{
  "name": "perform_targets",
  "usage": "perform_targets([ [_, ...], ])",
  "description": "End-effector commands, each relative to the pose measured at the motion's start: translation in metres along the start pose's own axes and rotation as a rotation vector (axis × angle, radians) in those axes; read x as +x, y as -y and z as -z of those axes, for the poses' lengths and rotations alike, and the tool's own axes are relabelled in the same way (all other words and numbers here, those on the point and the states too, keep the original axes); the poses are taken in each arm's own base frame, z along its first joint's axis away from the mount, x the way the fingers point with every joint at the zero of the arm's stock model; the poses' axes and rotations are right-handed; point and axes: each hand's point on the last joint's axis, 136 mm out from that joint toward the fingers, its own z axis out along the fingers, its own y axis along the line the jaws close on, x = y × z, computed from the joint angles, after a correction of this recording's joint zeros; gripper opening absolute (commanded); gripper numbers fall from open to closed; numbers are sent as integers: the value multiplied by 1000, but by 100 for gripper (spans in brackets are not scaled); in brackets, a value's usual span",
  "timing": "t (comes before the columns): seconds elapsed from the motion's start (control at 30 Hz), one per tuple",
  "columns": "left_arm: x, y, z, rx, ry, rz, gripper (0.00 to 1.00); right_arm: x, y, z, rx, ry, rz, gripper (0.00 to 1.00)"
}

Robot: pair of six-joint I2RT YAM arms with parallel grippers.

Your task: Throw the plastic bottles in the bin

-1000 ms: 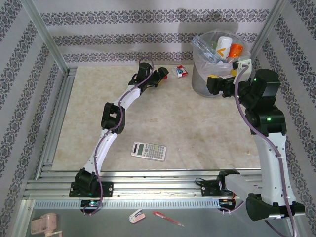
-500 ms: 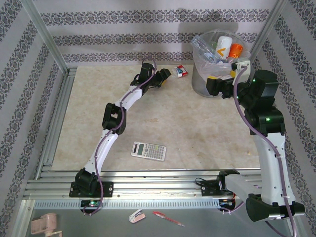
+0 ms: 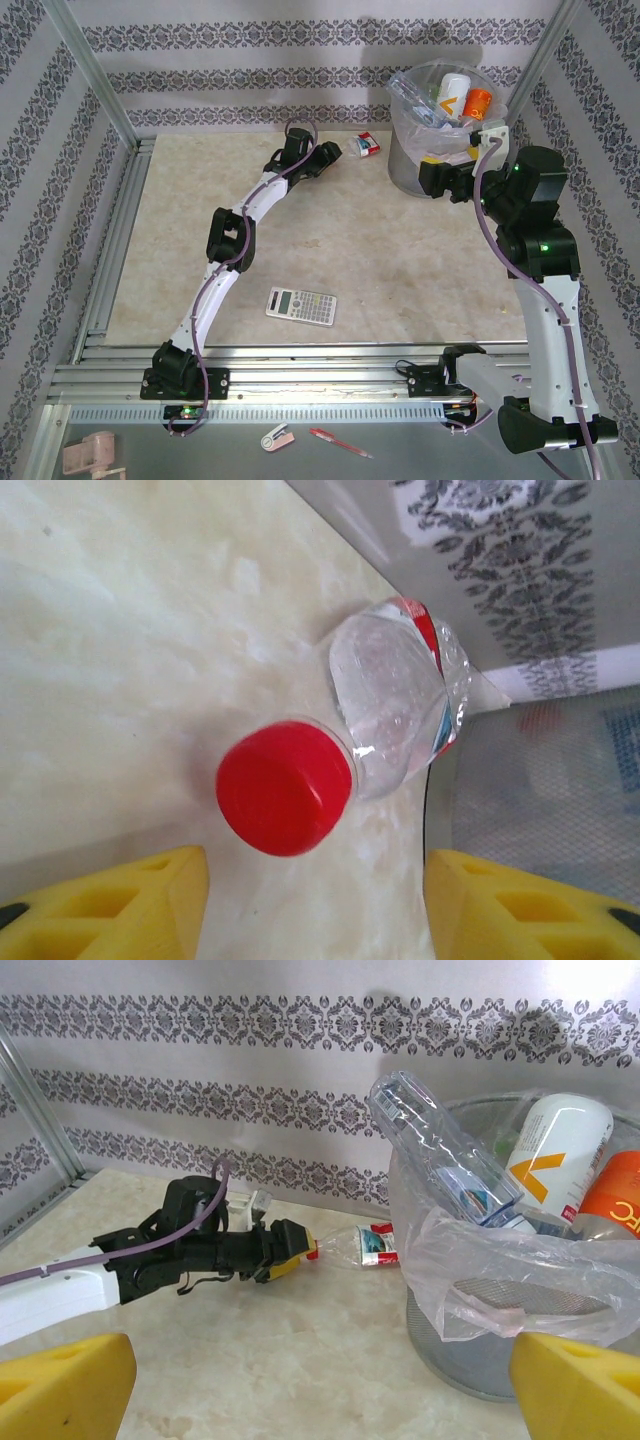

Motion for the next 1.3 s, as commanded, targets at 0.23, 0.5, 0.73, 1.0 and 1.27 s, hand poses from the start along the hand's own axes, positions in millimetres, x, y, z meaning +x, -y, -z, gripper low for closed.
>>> perform_targets([
  [0.23,-38,20,4,61,162,-23,72,5,-1,0,2,-6,14,96],
  [0.5,-41,35,-1,164,199,-43,75,14,-1,-4,-5,-24,7,96],
  [0.73,-19,32,-9,168,120,-60,75,15,-2,-2,-11,-26,3,96],
  [1.0,-5,51,-9,217,82,-107,73,15,-4,3,-16,-20,6,96],
  [1.27,25,53,-15,200,-11,-139,71,18,-6,9,-14,-18,7,96],
])
